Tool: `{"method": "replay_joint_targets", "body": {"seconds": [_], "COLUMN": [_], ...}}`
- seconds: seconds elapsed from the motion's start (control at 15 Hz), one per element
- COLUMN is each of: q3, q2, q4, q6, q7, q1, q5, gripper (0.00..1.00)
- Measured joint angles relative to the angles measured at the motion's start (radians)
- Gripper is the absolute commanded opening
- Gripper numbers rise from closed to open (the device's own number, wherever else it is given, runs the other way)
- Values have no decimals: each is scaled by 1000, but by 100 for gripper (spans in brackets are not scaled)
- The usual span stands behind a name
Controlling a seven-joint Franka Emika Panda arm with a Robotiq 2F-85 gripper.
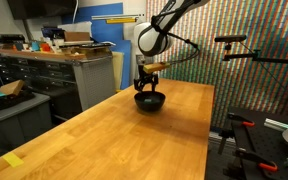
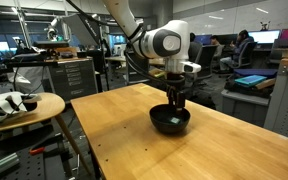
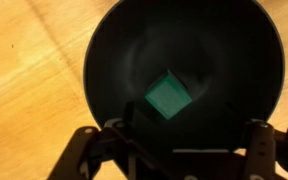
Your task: Place the block in the bowl
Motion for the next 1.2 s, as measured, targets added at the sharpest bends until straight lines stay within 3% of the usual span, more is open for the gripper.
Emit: {"method": "replay_joint_targets", "body": {"seconds": [0.33,0.87,1.2], "q3": [-5,-1,2], "q2": [-74,-273,-300], "q4": [-47,-167,-192], "q6": [1,-82,-90], "q7": [-69,-331,-358], "q1": [-1,-28,-33], "q5": [2,-9,-9], "gripper": [100,100,100]}}
